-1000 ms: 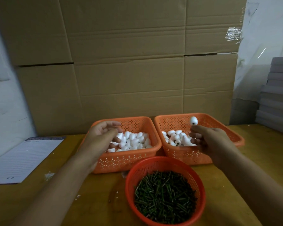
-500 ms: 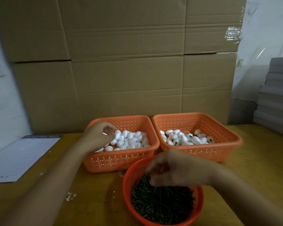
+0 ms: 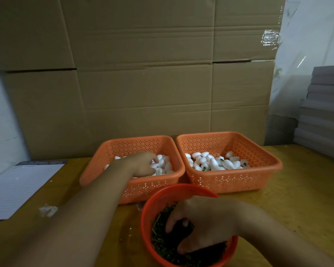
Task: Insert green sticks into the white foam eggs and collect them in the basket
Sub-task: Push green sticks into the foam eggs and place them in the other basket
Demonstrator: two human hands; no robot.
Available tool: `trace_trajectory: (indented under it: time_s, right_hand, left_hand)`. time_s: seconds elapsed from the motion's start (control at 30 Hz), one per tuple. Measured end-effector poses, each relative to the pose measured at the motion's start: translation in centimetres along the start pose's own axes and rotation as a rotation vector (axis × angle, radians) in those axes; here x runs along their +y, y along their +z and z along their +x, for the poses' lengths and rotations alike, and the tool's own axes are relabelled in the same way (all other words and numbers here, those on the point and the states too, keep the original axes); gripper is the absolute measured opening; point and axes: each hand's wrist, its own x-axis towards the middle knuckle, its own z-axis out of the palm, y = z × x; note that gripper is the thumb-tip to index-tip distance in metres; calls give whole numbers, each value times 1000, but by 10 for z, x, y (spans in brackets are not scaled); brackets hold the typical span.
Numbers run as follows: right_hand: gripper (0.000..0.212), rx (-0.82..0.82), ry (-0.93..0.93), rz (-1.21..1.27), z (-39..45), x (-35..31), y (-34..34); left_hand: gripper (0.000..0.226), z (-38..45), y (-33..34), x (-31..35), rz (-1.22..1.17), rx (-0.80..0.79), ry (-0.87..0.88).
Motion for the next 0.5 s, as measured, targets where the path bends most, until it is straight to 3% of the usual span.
trace_trajectory:
  time_s: [0.17, 0.37, 0.5]
  right_hand:
    - [43, -3, -4, 12, 2, 1, 1]
    - [42, 18, -11, 13, 2, 4, 2]
    - [42, 18, -7, 20, 3, 5, 2]
  left_hand:
    - [46, 1, 3, -3, -6, 4, -64]
    - [25, -4, 4, 0, 0, 47, 6]
    - [7, -18, -2, 3, -198, 203, 116]
